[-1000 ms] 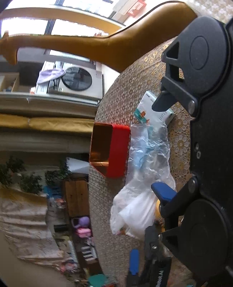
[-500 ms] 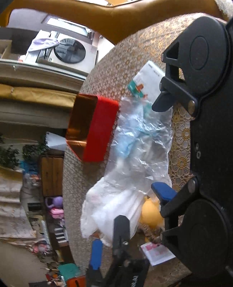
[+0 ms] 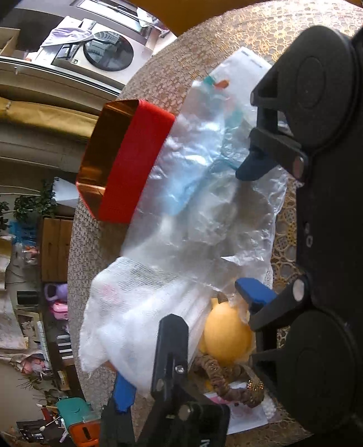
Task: Organize soft objects
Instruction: 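Move the right tool toward the clear plastic bag and open its fingers, then close the right gripper on the clear plastic bag and lift it, then carry the plastic bag with the right gripper over the red tin box, then lower the bag into the red tin and open the right gripper, then move the right tool back toward the brown hair tie on the table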
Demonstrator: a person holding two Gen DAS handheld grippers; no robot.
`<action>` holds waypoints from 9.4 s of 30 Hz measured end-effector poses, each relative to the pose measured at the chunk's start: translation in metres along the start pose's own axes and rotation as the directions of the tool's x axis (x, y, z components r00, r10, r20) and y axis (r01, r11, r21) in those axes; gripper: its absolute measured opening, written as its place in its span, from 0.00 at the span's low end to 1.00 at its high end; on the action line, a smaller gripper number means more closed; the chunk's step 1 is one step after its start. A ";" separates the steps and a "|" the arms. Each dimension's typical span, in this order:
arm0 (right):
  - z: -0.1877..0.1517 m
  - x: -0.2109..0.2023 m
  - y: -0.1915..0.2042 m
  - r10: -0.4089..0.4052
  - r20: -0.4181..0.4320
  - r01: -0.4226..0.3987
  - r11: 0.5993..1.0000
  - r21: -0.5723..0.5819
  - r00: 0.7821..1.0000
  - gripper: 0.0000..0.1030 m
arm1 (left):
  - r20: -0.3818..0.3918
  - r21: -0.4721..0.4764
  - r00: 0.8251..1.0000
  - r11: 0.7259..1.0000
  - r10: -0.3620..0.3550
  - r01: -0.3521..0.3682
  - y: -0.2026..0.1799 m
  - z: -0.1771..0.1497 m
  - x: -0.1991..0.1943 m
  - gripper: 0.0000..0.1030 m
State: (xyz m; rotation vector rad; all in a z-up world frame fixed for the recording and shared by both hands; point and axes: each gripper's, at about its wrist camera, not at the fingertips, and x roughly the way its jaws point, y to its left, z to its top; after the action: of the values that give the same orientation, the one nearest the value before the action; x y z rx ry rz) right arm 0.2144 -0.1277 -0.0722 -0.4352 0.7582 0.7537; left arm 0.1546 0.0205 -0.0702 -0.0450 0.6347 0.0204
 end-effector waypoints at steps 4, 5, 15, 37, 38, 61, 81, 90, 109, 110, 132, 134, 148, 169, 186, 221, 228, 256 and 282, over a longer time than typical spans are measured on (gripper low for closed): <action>-0.003 0.003 0.002 -0.005 -0.008 0.005 1.000 -0.003 1.000 0.48 | 0.022 0.018 1.000 1.000 0.001 -0.002 -0.001 -0.002 -0.002 0.66; -0.003 0.003 0.002 -0.002 -0.005 0.002 1.000 0.000 1.000 0.43 | 0.029 0.025 1.000 1.000 0.002 -0.003 -0.002 -0.002 -0.004 0.63; -0.009 -0.002 0.002 -0.026 0.020 0.026 1.000 0.002 0.999 0.01 | 0.040 0.042 0.999 0.999 -0.029 0.027 -0.002 -0.005 -0.009 0.37; -0.007 -0.023 -0.033 -0.057 0.076 0.055 0.998 0.027 0.995 0.45 | 0.016 0.025 0.999 0.999 -0.027 0.027 -0.004 -0.001 -0.004 0.44; -0.006 -0.023 -0.037 -0.063 0.080 0.061 0.998 0.029 0.995 0.48 | 0.018 0.021 0.999 0.999 -0.039 0.039 -0.003 -0.001 -0.004 0.57; -0.008 -0.013 -0.068 -0.126 0.062 0.122 0.991 0.063 0.990 0.79 | -0.032 -0.056 0.980 0.979 -0.198 0.196 -0.004 0.003 0.000 0.77; -0.009 0.002 -0.072 -0.164 0.044 0.162 0.986 0.047 0.986 0.08 | -0.023 -0.060 0.993 0.992 -0.112 0.110 -0.007 0.006 0.004 0.67; -0.015 -0.017 -0.065 -0.184 0.094 0.177 0.981 0.076 0.978 0.02 | -0.032 -0.030 0.992 0.992 -0.126 0.125 -0.009 0.002 0.002 0.26; -0.022 -0.091 -0.054 -0.145 0.210 0.111 0.979 0.169 0.967 0.01 | -0.002 -0.091 0.982 0.978 -0.190 0.189 -0.006 0.008 -0.029 0.09; -0.023 -0.093 -0.054 -0.140 0.208 0.106 0.980 0.169 0.968 0.01 | 0.000 -0.096 0.981 0.977 -0.192 0.191 -0.006 0.008 -0.032 0.09; 0.028 -0.112 -0.082 -0.233 0.225 0.192 0.963 0.188 0.946 0.01 | 0.079 -0.138 0.979 0.970 -0.188 0.198 0.019 0.095 -0.035 0.09; 0.038 -0.105 -0.089 -0.256 0.220 0.218 0.959 0.183 0.941 0.01 | 0.093 -0.120 0.980 0.975 -0.177 0.187 0.021 0.111 -0.029 0.09; 0.114 -0.030 -0.126 -0.411 0.203 0.387 0.910 0.147 0.889 0.01 | 0.114 -0.080 0.984 0.986 -0.138 0.148 0.033 0.198 0.071 0.09; 0.151 0.089 -0.103 -0.372 0.151 0.378 0.926 -0.014 0.916 0.01 | -0.026 -0.091 0.994 0.990 -0.108 0.106 0.047 0.205 0.208 0.09; 0.140 0.098 -0.091 -0.166 0.113 0.178 0.979 -0.104 0.980 0.13 | -0.132 -0.093 0.983 0.989 -0.126 0.115 0.048 0.193 0.242 0.09; 0.113 -0.009 -0.093 -0.092 0.167 0.087 0.996 0.035 0.982 0.67 | -0.036 -0.011 0.990 0.991 -0.136 0.135 0.025 0.200 0.143 0.73; 0.102 -0.039 -0.083 -0.098 0.176 0.087 0.994 0.066 0.979 0.71 | -0.014 0.029 0.992 0.992 -0.125 0.126 0.016 0.193 0.102 0.73; 0.052 -0.119 -0.024 -0.049 0.222 0.013 0.987 0.162 0.974 0.91 | -0.017 -0.024 0.990 0.989 -0.143 0.143 0.026 0.117 -0.041 0.87; 0.004 -0.094 0.038 0.038 0.094 -0.057 0.976 0.211 0.995 0.84 | -0.114 0.025 0.988 0.994 -0.104 0.107 0.012 -0.039 -0.080 1.00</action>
State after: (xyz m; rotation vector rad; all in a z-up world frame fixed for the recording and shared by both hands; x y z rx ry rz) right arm 0.1419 -0.1429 -0.0025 -0.1883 0.7588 0.7225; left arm 0.0668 0.0301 -0.0541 -0.0499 0.7442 -0.0950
